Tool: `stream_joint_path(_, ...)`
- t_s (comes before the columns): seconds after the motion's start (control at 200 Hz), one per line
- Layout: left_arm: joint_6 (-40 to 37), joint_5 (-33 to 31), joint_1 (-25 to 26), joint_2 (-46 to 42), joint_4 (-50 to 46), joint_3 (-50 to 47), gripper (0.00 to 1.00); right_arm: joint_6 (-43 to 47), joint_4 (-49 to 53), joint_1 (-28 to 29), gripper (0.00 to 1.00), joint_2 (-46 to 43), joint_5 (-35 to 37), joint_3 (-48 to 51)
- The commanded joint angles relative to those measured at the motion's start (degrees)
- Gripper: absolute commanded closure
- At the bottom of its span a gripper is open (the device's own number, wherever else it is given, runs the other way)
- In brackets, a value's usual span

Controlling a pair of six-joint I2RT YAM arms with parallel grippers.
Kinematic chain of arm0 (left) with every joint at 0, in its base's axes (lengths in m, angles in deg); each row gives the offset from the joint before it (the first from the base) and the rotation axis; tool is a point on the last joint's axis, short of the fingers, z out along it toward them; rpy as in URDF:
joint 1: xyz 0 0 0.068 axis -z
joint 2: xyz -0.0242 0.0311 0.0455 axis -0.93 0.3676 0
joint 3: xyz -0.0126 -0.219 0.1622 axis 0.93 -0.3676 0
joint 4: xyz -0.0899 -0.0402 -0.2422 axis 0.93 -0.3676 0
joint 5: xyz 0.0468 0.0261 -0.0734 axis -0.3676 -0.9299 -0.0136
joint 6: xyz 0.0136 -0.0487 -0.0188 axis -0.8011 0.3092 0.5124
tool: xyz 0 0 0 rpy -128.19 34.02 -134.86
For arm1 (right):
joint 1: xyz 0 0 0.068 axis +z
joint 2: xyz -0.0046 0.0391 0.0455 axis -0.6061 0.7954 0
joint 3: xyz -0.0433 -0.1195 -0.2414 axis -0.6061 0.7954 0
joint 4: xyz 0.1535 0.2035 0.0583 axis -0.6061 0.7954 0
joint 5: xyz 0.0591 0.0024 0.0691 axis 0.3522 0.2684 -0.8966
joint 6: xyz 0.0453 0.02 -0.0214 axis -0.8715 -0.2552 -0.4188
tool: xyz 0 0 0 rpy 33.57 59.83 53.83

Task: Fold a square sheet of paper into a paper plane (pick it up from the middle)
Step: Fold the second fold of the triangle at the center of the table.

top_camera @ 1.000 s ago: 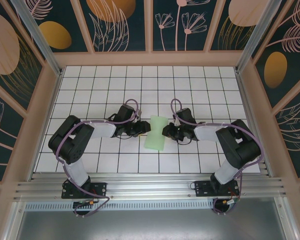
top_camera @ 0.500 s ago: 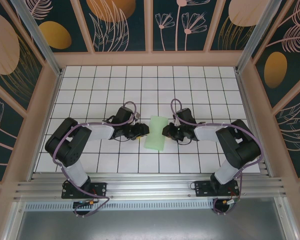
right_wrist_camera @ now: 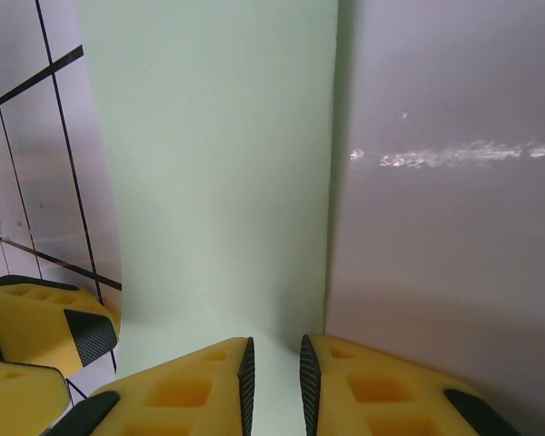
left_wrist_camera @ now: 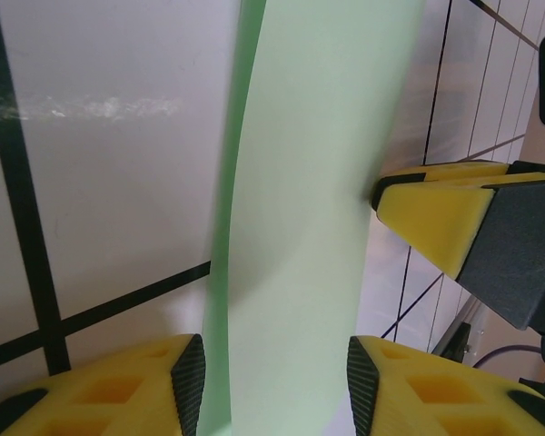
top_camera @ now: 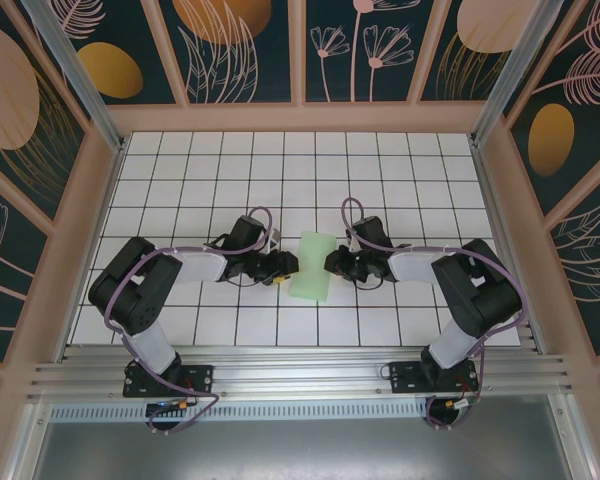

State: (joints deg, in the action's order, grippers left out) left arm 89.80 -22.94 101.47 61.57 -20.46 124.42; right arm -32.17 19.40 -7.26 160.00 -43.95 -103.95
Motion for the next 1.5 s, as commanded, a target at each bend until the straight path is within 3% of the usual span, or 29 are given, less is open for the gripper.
stream_joint_path(0.0,-0.06,1.65,0.69,0.67,-0.15,0.76,0.52,-0.18,1.4,-0.07,0.75,1.12,1.24,1.39)
stream_joint_path(0.385,-0.25,0.63,1.58,1.9,-0.88,2.44,0.52,-0.08,1.33,-0.07,0.75,1.41,1.11,1.41)
stream_joint_path(0.786,4.5,3.11,1.52,5.84,7.95,5.13,0.52,-0.32,0.1,-0.15,0.75,1.38,0.2,1.22)
stream_joint_path(1.136,3.45,2.0,1.4,9.77,6.99,8.99,0.53,0.89,0.9,-0.25,0.74,0.78,0.0,-0.19)
stream_joint_path(1.376,2.62,0.57,0.64,10.74,5.54,10.9,0.63,1.57,1.39,-0.25,0.71,-2.69,0.33,0.14)
stream_joint_path(1.496,2.72,-1.48,0.45,9.7,5.34,10.74,0.76,2.24,2.71,-0.16,0.66,-6.81,2.03,0.57)
